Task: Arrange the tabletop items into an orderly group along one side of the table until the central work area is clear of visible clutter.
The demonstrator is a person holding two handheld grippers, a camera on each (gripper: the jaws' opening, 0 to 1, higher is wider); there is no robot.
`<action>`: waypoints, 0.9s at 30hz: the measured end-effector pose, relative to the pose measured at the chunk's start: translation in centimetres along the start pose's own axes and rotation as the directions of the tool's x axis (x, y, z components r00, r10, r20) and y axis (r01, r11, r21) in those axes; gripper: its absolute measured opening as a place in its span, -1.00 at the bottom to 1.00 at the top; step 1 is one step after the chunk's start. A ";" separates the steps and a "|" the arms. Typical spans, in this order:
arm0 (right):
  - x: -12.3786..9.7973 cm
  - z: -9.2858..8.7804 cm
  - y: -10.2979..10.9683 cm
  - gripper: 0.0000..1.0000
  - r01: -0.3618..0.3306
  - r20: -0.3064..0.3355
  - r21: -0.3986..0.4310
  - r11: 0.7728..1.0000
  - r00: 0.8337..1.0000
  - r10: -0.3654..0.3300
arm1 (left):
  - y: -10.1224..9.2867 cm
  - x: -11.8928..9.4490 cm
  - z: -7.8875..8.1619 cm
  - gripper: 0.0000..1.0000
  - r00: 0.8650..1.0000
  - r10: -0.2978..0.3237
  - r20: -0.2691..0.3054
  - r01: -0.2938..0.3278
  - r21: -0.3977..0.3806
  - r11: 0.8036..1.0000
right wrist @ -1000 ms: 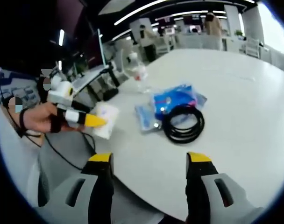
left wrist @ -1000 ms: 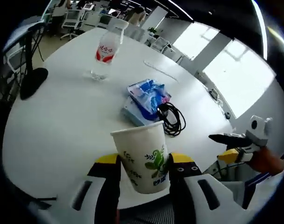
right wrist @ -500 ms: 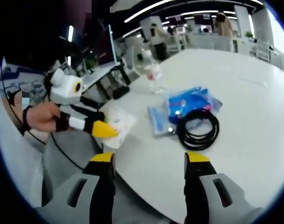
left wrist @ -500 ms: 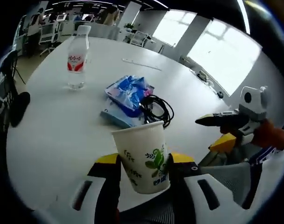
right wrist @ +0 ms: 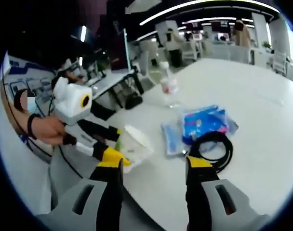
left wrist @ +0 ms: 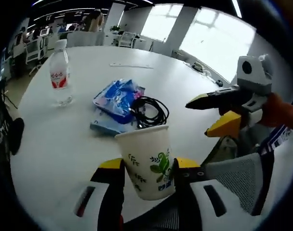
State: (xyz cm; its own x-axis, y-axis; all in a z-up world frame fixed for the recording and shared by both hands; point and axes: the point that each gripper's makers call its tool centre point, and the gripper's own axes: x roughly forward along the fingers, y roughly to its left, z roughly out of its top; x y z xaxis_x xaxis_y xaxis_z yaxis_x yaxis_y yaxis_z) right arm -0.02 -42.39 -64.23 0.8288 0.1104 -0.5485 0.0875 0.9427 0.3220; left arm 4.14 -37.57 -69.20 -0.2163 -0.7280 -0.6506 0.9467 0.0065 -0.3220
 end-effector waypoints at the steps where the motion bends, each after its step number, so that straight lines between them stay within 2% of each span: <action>1: 0.1 0.2 0.2 -0.05 -0.008 0.008 0.004 1.000 1.000 0.008 | -0.3 0.0 -0.1 -0.22 1.000 -0.007 -0.004 0.007 0.013 1.000; 9: 1.7 0.8 2.2 -0.22 -0.088 -0.012 -0.038 0.995 0.996 0.088 | -1.7 0.4 -0.5 -0.22 0.999 -0.034 -0.024 0.036 0.078 0.996; 17: 2.9 0.8 3.9 -0.30 -0.159 -0.057 -0.087 0.983 0.986 0.154 | -2.5 0.5 -0.4 -0.22 0.999 -0.034 -0.035 0.040 0.160 0.986; 19: 3.1 0.6 4.1 -0.34 -0.175 -0.070 -0.088 0.981 0.983 0.169 | -2.3 0.5 -0.4 -0.22 0.999 -0.015 -0.045 0.024 0.213 0.977; 21: 3.3 0.2 4.5 -0.42 -0.206 -0.097 -0.071 0.976 0.975 0.199 | -2.1 0.4 -0.3 -0.22 0.998 0.022 -0.056 -0.004 0.301 0.954; 25: 3.5 -0.2 4.6 -0.53 -0.238 -0.131 -0.079 0.968 0.965 0.226 | -2.7 0.3 -0.2 -0.22 0.998 0.019 -0.063 0.007 0.385 0.923; 27: 3.4 -0.5 5.1 -0.58 -0.284 -0.155 -0.054 0.957 0.949 0.273 | -3.0 0.4 -0.3 -0.22 0.997 0.020 -0.069 0.011 0.427 0.904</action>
State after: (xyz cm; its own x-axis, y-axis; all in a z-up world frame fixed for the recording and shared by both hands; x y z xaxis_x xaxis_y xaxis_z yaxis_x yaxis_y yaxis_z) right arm 2.98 -36.99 -64.89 0.7251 0.4110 -0.5526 -0.1816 0.8881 0.4222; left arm 1.15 -37.67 -68.66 -0.2132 -0.6788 -0.7027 0.9555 -0.2950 -0.0050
